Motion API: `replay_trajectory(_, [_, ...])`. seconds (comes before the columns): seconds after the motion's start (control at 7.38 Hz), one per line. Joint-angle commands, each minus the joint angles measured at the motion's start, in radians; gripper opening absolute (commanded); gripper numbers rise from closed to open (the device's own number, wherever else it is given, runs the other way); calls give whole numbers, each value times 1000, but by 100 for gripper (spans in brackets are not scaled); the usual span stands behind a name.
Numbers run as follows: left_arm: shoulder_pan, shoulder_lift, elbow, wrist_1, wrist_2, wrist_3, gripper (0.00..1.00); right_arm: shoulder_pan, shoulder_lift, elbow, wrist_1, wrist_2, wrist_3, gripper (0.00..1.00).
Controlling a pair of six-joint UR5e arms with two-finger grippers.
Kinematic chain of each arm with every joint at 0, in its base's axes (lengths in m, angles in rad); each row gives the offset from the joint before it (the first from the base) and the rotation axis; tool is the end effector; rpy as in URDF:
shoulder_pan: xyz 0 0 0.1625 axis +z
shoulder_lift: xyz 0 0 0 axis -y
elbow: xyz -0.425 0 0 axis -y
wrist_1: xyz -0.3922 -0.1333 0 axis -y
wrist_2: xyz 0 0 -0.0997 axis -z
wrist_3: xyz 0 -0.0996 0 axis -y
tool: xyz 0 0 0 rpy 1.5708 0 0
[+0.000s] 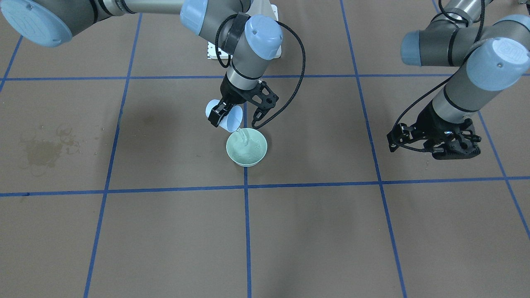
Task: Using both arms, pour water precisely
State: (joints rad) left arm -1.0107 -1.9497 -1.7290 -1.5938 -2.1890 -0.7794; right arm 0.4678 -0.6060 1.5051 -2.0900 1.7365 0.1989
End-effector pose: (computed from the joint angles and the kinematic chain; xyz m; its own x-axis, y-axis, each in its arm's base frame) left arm 0.2663 -0.5669 0.3725 0.6911 -0.0109 -0.7227 0.0501 0.9982 0.0328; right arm -0.5921 -0.4301 0.1518 0.5462 -0.8073 0.2234 0.7355 0.5899 0.3332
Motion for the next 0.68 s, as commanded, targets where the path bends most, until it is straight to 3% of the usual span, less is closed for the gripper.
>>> replay_trajectory(0.0, [1,0,-1,0,0,-3,100,0,3,0,5,-8,-3,0])
replay_trajectory(0.27, [1,0,2,0,0,-3,100,2,-3,23,55,-9,14,0])
replay_trajectory(0.54, [1,0,0,0,0,-4,100,6,-104,93,271,-11,94,0])
